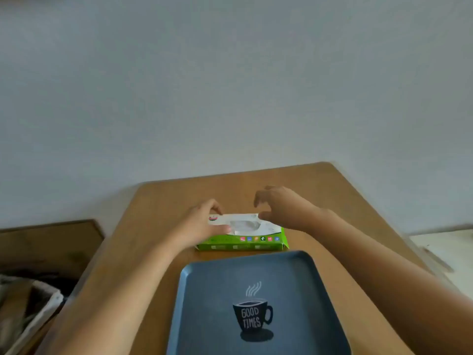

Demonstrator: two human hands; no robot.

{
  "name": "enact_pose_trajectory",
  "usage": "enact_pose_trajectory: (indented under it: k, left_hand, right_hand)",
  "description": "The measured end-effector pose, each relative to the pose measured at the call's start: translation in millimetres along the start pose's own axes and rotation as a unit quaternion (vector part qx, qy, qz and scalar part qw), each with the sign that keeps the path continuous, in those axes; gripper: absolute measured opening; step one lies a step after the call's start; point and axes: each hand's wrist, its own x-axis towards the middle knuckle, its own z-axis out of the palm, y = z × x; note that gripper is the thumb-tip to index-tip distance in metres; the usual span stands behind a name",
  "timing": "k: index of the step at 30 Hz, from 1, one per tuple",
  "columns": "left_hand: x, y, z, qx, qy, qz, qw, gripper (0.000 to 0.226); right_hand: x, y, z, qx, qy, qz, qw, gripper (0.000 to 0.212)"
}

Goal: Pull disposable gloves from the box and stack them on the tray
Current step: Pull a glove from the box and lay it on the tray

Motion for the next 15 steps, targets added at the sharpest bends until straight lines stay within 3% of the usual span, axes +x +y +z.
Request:
enact_pose_trajectory:
  k: [6, 9, 15]
  left_hand:
    - [10, -9, 42, 0.033, -0.06, -0.016, 0.998, 0.097]
    - [7, -12, 52, 0.097, -0.032, -0.018, 0.995, 0.093]
    - [-7, -11, 58, 0.113, -0.018, -0.021, 0.993, 0.093]
  right_hand:
    - [15, -5, 57, 0.061, -0.01, 0.011, 0.998, 0.026]
    - [10, -6, 67, 0.07, 0.025, 0.022, 0.997, 0.022]
    - [1, -10, 75, 0.029, 0.053, 0.032, 0.998, 0.019]
